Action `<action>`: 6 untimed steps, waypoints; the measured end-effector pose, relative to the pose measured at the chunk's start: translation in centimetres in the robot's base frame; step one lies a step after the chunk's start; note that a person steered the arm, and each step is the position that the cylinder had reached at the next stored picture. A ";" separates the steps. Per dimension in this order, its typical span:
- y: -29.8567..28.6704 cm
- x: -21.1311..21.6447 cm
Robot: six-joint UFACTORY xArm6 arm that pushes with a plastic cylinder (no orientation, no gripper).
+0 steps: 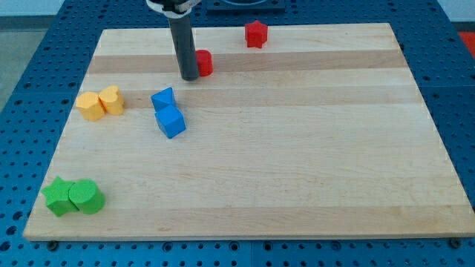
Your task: Move the red circle into the red star
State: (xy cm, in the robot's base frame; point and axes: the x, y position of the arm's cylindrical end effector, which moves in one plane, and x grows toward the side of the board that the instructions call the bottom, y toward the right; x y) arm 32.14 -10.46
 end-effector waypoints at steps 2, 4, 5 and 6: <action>2.2 -4.0; 6.6 -6.3; 7.5 -6.5; 7.5 -6.1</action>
